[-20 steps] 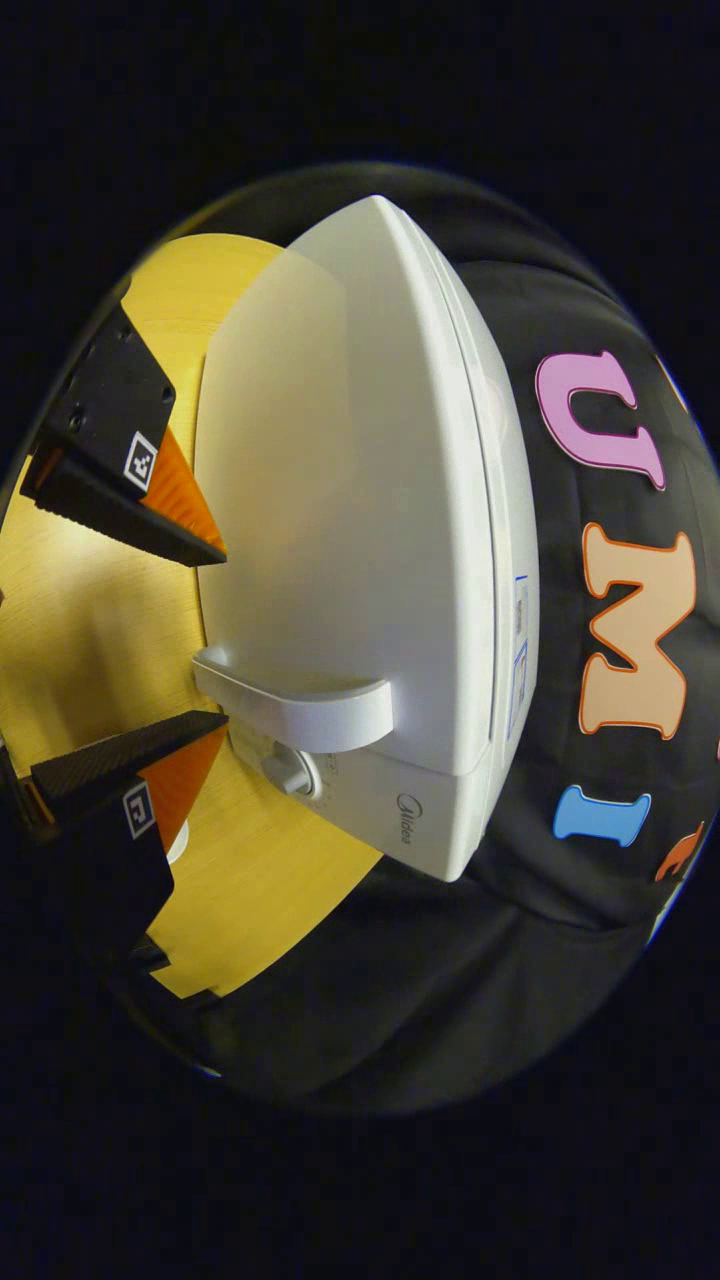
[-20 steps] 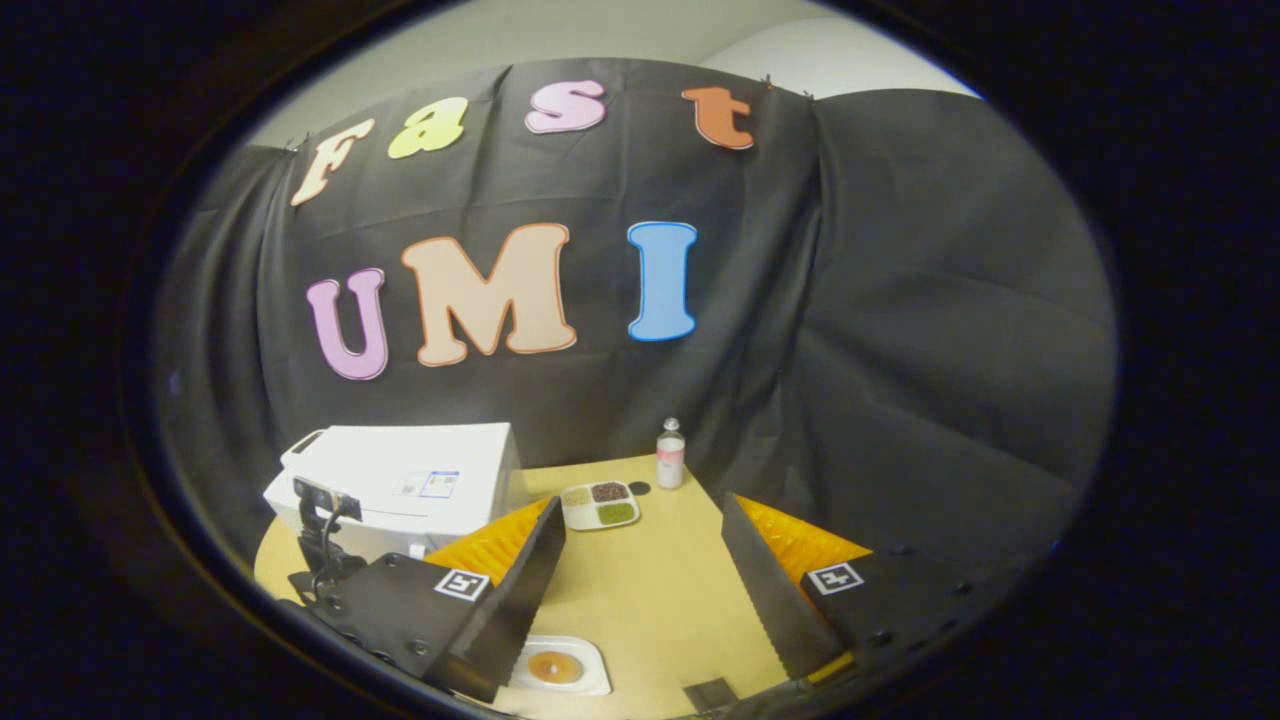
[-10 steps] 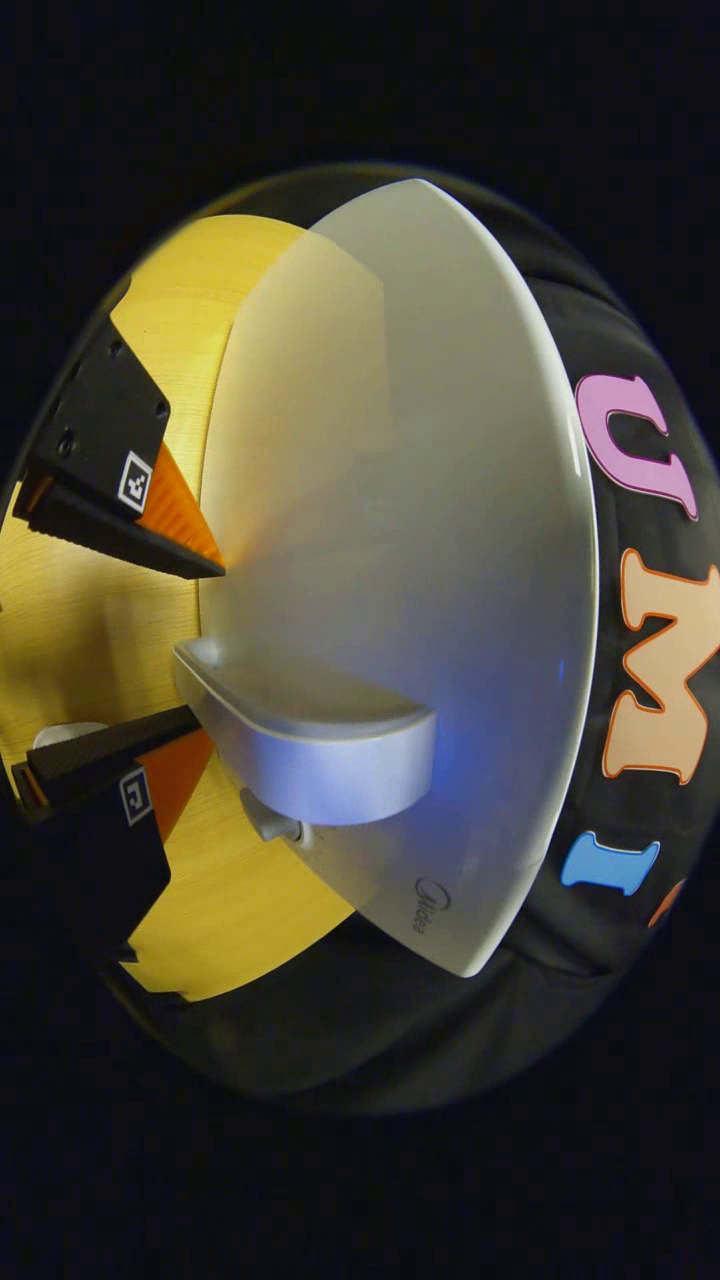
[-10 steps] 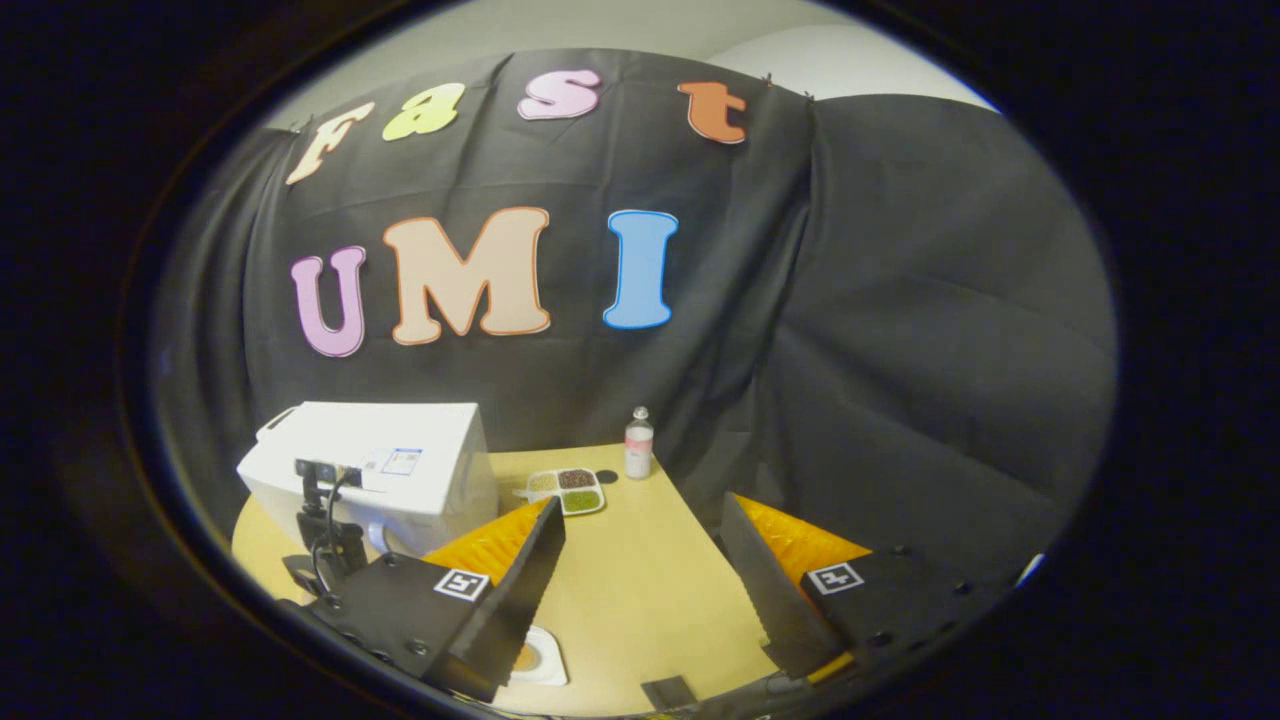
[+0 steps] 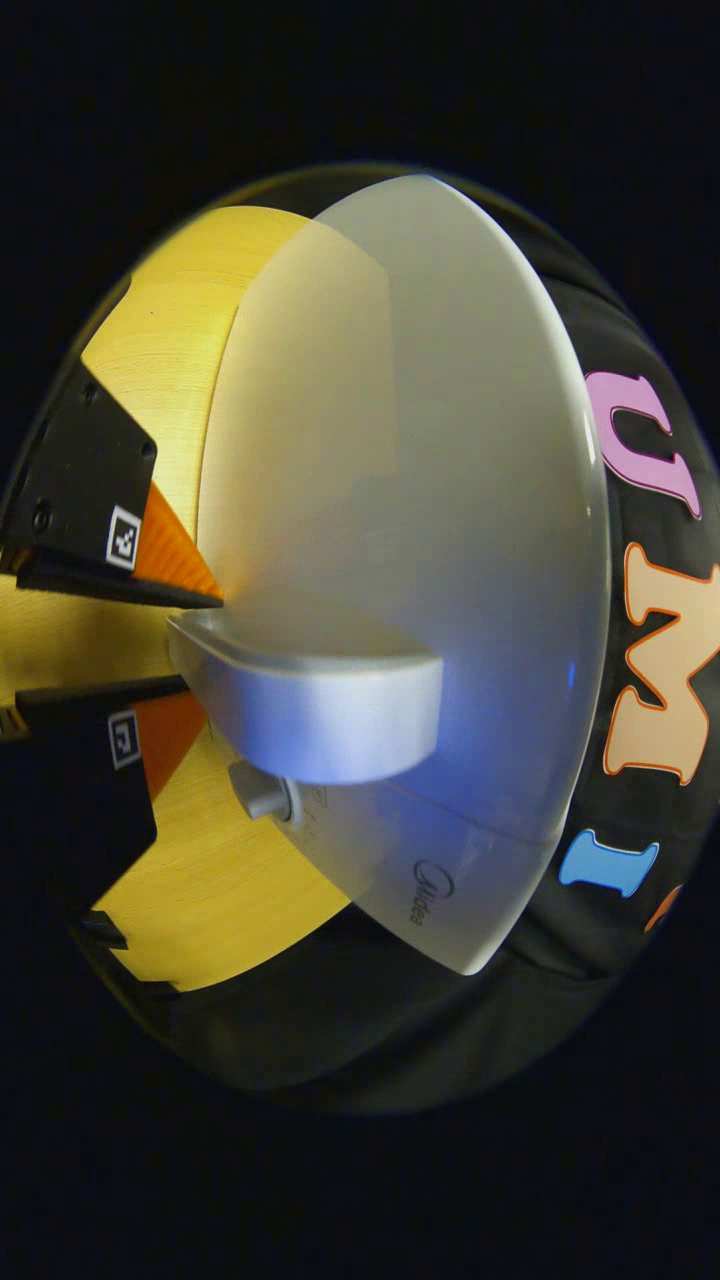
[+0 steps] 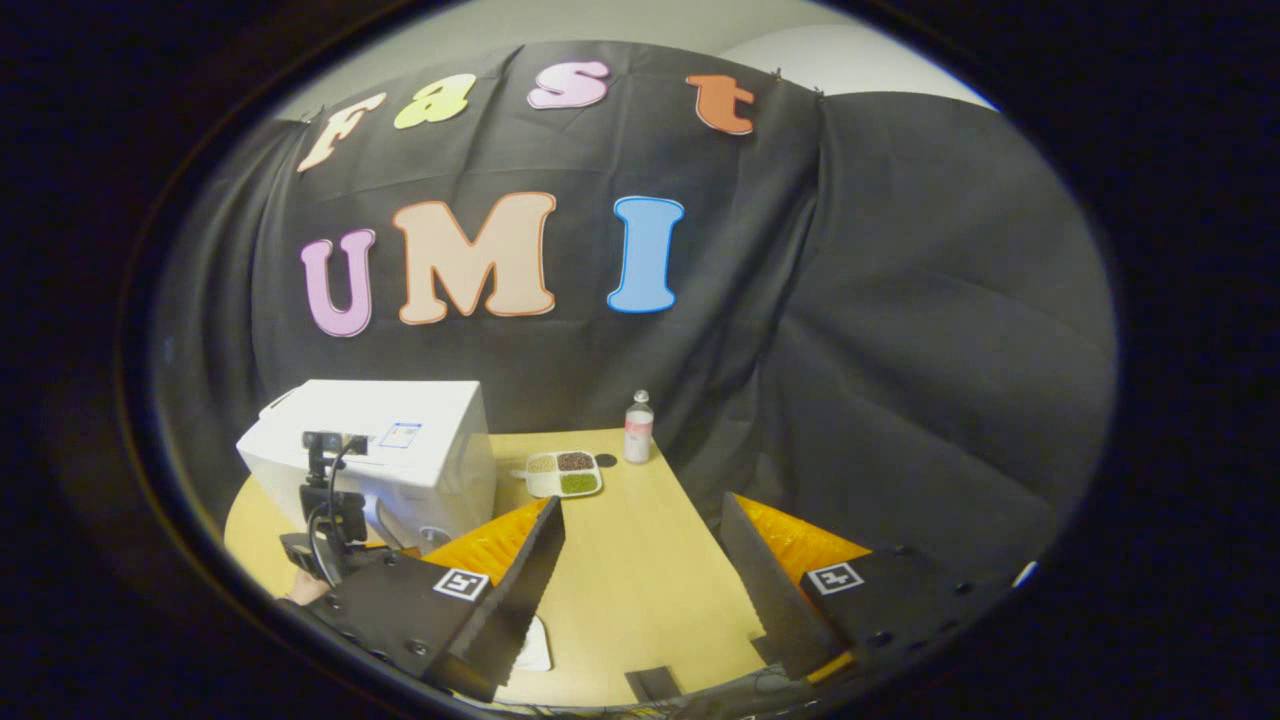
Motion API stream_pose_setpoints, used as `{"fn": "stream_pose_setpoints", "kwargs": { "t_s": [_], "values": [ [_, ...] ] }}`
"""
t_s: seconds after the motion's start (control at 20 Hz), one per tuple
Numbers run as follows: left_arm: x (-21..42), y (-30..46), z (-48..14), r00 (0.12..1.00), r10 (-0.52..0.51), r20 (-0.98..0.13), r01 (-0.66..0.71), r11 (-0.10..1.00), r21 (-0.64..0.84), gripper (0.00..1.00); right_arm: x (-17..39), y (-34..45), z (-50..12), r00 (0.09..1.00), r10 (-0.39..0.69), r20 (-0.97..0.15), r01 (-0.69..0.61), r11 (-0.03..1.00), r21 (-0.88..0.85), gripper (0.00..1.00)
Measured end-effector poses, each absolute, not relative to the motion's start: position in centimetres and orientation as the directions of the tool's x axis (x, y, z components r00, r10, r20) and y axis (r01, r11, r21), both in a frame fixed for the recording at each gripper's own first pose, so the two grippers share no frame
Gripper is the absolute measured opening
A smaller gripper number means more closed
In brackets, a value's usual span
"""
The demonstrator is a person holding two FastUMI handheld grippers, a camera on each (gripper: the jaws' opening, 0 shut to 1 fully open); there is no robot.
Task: Open the microwave oven with the left hand, put the food in, and close the microwave oven.
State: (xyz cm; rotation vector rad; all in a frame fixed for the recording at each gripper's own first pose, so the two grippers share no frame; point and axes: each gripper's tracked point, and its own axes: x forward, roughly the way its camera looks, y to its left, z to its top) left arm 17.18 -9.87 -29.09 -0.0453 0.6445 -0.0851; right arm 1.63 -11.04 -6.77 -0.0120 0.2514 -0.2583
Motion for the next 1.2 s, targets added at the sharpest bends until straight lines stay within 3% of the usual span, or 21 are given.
{"fn": "stream_pose_setpoints", "kwargs": {
  "t_s": [0.05, 0.3, 0.35, 0.4, 0.55, 0.9, 1.2],
  "values": [
    [17.0, -9.8, -29.2, 0.787, -0.076, -0.612, 0.062, 0.997, -0.044, 0.3, 1.5, -11.0, -7.0, 0.936, -0.25, -0.249, 0.247, 0.968, -0.044, 0.93],
    [16.6, -9.7, -29.2, 0.783, -0.037, -0.621, 0.031, 0.999, -0.02, 0.18, 0.7, -10.2, -7.8, 0.94, -0.228, -0.255, 0.223, 0.974, -0.047, 0.93],
    [16.6, -9.7, -29.2, 0.786, -0.031, -0.617, 0.03, 0.999, -0.013, 0.16, 0.6, -10.1, -8.0, 0.94, -0.224, -0.257, 0.22, 0.975, -0.045, 0.99],
    [16.5, -9.6, -29.3, 0.785, -0.025, -0.619, 0.025, 1.0, -0.009, 0.14, 0.5, -9.9, -8.4, 0.94, -0.218, -0.264, 0.215, 0.976, -0.04, 0.93],
    [16.4, -9.6, -29.1, 0.798, -0.016, -0.603, 0.014, 1.0, -0.008, 0.08, 0.1, -9.5, -9.2, 0.937, -0.205, -0.284, 0.206, 0.978, -0.027, 0.94],
    [16.3, -9.5, -28.8, 0.814, 0.003, -0.581, -0.009, 1.0, -0.007, 0.05, 0.4, -8.6, -10.7, 0.933, -0.18, -0.311, 0.18, 0.983, -0.031, 0.94],
    [9.3, -8.5, -29.5, 0.811, 0.009, -0.585, -0.038, 0.999, -0.037, 0.05, 2.6, -6.5, -11.4, 0.94, -0.103, -0.326, 0.097, 0.995, -0.033, 0.94]
  ]
}}
